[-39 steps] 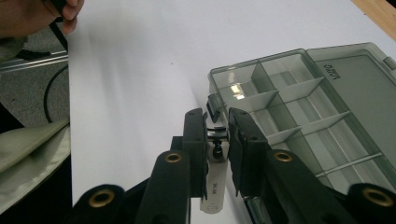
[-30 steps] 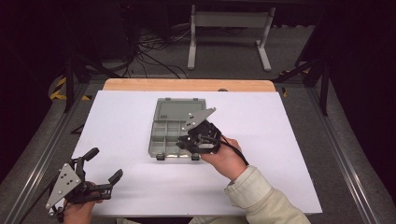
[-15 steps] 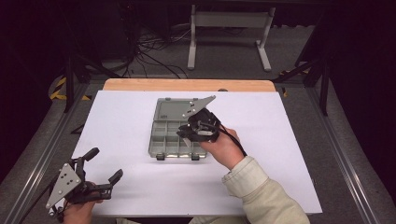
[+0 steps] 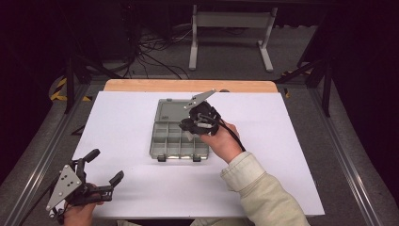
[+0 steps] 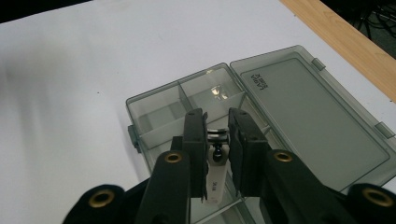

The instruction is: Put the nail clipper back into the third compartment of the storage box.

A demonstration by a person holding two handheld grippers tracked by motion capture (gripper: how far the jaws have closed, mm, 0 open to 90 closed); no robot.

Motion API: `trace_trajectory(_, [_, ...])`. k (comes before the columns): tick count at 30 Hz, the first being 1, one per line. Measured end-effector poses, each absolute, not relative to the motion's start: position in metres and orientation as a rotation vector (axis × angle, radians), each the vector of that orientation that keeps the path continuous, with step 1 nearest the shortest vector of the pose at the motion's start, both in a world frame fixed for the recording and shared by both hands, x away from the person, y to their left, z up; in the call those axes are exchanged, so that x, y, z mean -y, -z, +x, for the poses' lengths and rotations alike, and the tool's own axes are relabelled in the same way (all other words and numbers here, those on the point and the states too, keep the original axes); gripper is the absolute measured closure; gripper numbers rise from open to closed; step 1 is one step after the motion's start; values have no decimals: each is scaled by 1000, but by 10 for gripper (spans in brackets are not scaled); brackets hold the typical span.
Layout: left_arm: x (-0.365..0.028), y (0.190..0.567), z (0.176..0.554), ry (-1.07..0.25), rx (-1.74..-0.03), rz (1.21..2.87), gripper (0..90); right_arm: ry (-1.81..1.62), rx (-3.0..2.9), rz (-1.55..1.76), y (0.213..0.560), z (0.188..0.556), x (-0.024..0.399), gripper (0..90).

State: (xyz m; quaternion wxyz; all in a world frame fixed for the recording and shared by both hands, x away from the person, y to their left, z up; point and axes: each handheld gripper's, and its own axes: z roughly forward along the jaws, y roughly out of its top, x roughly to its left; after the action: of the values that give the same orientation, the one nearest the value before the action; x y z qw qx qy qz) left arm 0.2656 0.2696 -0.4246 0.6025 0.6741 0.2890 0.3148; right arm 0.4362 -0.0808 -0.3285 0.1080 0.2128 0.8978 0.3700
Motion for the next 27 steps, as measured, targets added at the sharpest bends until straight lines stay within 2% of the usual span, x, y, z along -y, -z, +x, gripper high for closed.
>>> trace_trajectory(27, [-269, 425, 266, -725, -664, 1568, 5, -1004, -2638, 742, 355, 471, 79, 785])
